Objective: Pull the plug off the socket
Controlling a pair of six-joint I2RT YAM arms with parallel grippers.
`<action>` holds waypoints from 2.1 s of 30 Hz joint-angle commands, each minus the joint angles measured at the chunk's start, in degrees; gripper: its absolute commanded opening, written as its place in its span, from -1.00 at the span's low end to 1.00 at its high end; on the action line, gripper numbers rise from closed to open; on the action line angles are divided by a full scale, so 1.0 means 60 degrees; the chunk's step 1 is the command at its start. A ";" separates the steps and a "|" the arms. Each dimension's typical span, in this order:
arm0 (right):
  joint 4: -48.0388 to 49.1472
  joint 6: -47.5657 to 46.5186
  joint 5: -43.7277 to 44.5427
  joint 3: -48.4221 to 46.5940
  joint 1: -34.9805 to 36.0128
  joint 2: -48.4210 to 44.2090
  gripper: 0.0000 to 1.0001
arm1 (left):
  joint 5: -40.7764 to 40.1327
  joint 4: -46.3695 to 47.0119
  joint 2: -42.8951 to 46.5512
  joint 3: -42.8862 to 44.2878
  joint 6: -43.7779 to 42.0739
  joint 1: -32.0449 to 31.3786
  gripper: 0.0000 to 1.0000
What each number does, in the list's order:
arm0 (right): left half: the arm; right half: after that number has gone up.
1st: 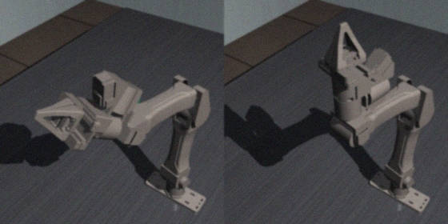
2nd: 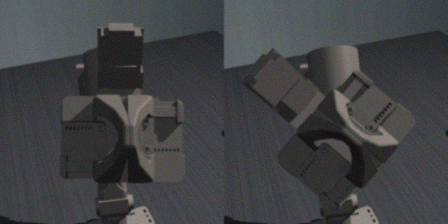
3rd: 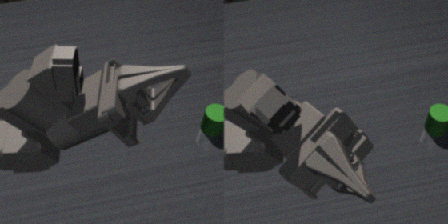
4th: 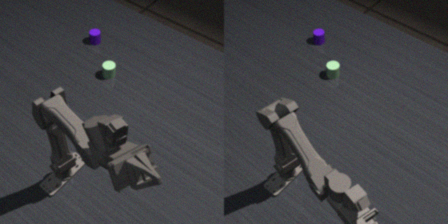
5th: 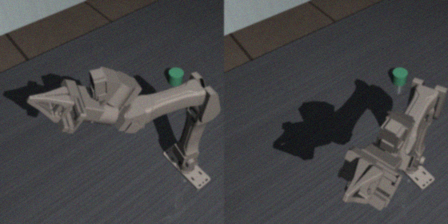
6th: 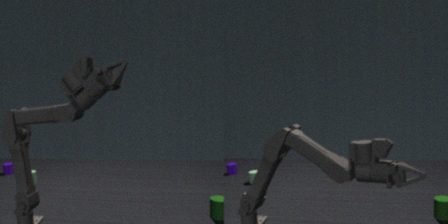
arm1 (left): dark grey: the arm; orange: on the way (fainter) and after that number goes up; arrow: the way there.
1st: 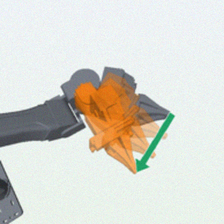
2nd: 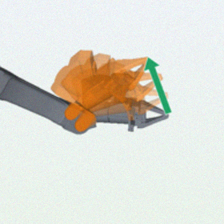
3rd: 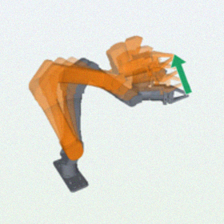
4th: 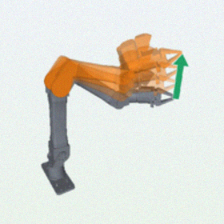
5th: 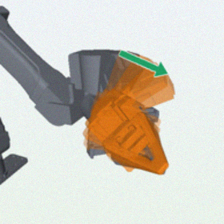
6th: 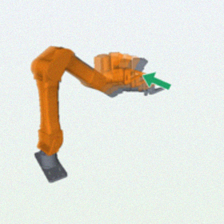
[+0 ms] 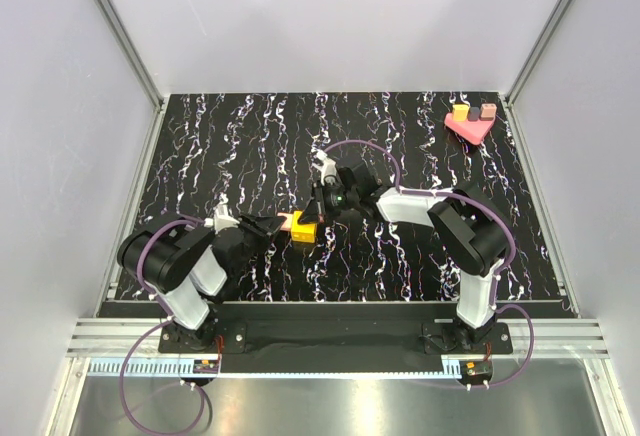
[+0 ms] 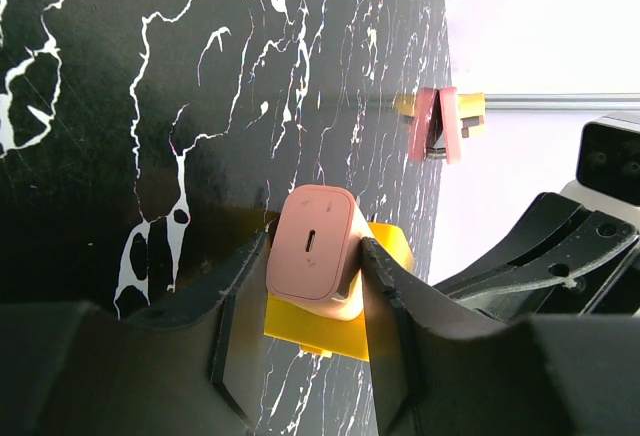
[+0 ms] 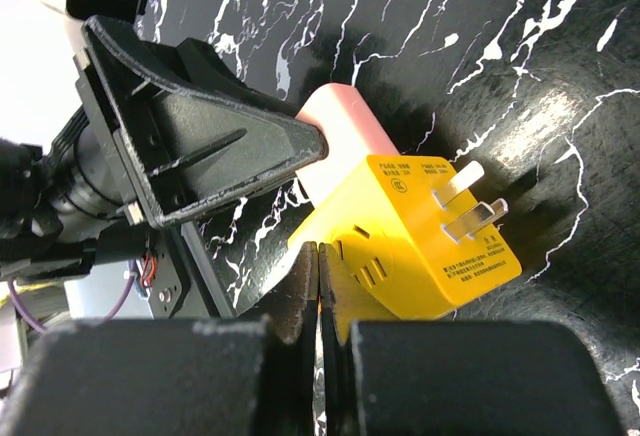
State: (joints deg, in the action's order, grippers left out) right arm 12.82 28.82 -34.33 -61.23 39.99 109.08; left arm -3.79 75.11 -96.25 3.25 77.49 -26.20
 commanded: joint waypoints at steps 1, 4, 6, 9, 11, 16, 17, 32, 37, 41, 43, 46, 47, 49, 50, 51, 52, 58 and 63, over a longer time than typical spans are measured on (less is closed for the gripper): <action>-0.1549 -0.0248 0.2012 -0.0004 0.0088 0.0058 -1.00 | -0.0583 0.3419 0.0045 -0.0424 -0.0478 -0.0029 -0.98; -0.2092 -0.0014 0.2599 -0.0078 0.0088 0.0175 -1.00 | -0.0773 0.3404 -0.0028 -0.0497 -0.0684 -0.0029 -1.00; -0.2571 0.0279 0.2907 -0.0063 0.0088 0.0248 -1.00 | -0.0920 0.3404 -0.0087 -0.0512 -0.0859 -0.0029 -1.00; -0.2839 0.0529 0.3435 0.0025 0.0074 0.0277 -1.00 | -0.1183 0.3419 0.0147 -0.0512 -0.1430 -0.0043 -1.00; -0.2913 0.0660 0.3713 0.0083 0.0088 0.0292 -1.00 | -0.1301 0.3404 0.0468 -0.0758 -0.1839 -0.0043 -1.00; -0.3000 0.0749 0.4094 0.0142 0.0103 0.0351 -1.00 | -0.1667 0.3404 0.1026 -0.0995 -0.2412 -0.0043 -1.00; -0.3001 0.0734 0.4037 0.0113 0.0103 0.0438 -1.00 | -0.1711 0.3390 0.0998 -0.1024 -0.2471 -0.0043 -1.00; -0.3001 0.0807 0.3832 -0.0063 0.0088 0.0819 -1.00 | -0.2224 0.3404 -0.1065 -0.0892 -0.1011 0.0001 -1.00; -0.3001 0.0807 0.3802 -0.0078 0.0089 0.0878 -1.00 | -0.2253 0.3404 -0.1230 -0.0980 -0.0904 -0.0014 -1.00; -0.3001 0.0807 0.3788 -0.0107 0.0103 0.0907 -1.00 | -0.2473 0.3390 -0.0980 -0.1171 -0.1153 -0.0028 -1.00; -0.3001 0.0822 0.3787 -0.0122 0.0089 0.0922 -1.00 | -0.2547 0.3302 -0.1358 -0.1171 -0.0862 -0.0014 -1.00; -0.3015 0.0822 0.3758 -0.0136 0.0103 0.0980 -1.00 | -0.2328 0.3390 -0.2075 -0.1069 -0.0465 -0.0014 -1.00; -0.3001 0.0822 0.3744 -0.0151 0.0089 0.1010 -1.00 | -0.2254 0.3390 -0.2224 -0.0981 -0.0305 -0.0014 -1.00; -0.3001 0.0851 0.3758 -0.0166 0.0088 0.1039 -1.00 | -0.2180 0.3390 -0.2488 -0.0907 -0.0187 -0.0028 -1.00; -0.3001 0.0851 0.3744 -0.0166 0.0088 0.1039 -1.00 | -0.2166 0.3404 -0.2460 -0.0907 -0.0244 -0.0043 -1.00; -0.3015 0.0851 0.3744 -0.0166 0.0088 0.1039 -1.00 | -0.2166 0.3419 -0.2387 -0.0893 -0.0390 -0.0029 -1.00; -0.3015 0.0837 0.3744 -0.0180 0.0103 0.1054 -1.00 | -0.2195 0.3404 -0.2039 -0.0936 -0.0522 -0.0029 -1.00; -0.3015 0.0837 0.3714 -0.0195 0.0103 0.1083 -1.00 | -0.2064 0.2763 0.0200 -0.1288 -0.1227 0.0438 -1.00; -0.3001 0.0808 0.3700 -0.0224 0.0089 0.1127 -1.00 | -0.2048 0.0072 0.1611 -0.0996 -0.1636 0.0572 -1.00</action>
State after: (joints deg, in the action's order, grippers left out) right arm 9.19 37.58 -20.16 -65.87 41.30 110.50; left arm -12.08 73.78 -91.02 2.96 72.03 -23.88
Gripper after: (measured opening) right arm 0.009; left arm 0.382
